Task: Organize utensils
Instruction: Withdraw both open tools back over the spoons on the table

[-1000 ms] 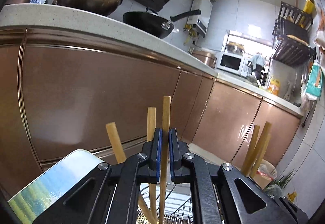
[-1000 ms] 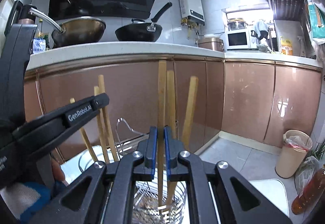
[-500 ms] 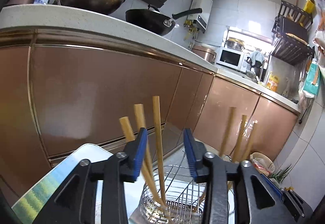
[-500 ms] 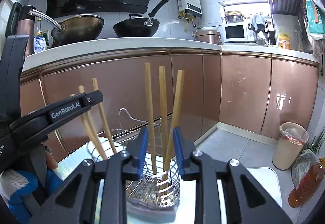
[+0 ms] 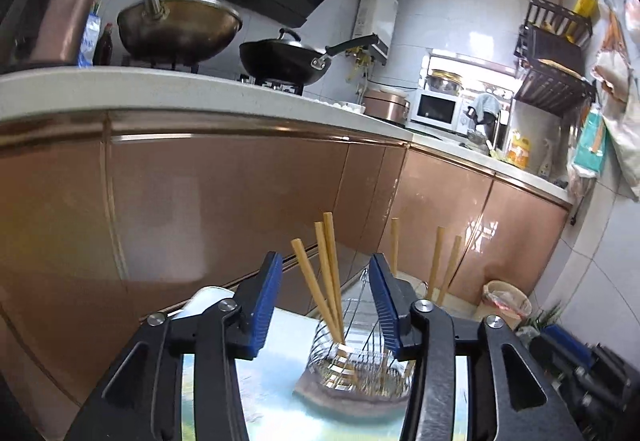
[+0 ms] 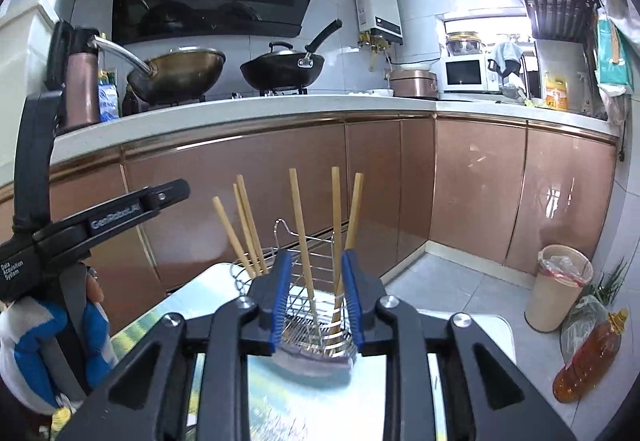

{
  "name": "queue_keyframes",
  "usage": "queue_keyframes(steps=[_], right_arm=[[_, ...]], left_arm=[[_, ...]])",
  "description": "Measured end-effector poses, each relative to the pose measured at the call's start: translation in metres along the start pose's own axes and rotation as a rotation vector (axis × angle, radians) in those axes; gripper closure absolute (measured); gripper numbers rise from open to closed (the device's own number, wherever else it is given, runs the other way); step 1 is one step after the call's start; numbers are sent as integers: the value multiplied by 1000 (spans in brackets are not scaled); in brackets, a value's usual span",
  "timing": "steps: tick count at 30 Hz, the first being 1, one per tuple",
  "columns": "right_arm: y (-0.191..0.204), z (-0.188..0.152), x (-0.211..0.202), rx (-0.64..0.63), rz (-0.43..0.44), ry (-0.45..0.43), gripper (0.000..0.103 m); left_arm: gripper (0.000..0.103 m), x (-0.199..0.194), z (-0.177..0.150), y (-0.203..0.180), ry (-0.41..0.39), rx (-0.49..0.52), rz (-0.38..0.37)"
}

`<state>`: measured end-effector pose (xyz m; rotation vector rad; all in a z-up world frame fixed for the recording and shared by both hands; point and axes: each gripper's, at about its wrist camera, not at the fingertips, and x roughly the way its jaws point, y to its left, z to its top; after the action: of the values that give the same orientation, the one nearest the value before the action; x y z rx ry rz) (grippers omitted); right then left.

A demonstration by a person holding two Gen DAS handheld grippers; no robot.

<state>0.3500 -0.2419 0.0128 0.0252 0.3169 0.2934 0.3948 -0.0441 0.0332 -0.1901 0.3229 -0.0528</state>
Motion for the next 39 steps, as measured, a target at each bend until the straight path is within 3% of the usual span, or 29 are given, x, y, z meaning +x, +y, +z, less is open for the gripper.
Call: queue_keyframes(steps=[4, 8, 12, 18, 23, 31, 39], right_arm=[[-5, 3, -38, 50, 30, 39, 78], [-10, -4, -74, 125, 74, 163, 78], [-6, -13, -104, 140, 81, 270, 78], [5, -48, -147, 196, 99, 410, 78], [21, -101, -167, 272, 136, 554, 78], [25, -171, -184, 396, 141, 669, 76], [14, -225, -173, 634, 158, 748, 75]], left_arm=[[55, -31, 9, 9, 84, 63, -1], [55, -57, 4, 29, 235, 79, -20], [55, -86, -10, 46, 312, 105, -16], [56, -126, -48, 57, 459, 124, -73], [56, -142, -98, 62, 618, 107, -142], [56, -163, -139, 66, 672, 111, -148], [56, -151, -171, 61, 740, 140, -146]])
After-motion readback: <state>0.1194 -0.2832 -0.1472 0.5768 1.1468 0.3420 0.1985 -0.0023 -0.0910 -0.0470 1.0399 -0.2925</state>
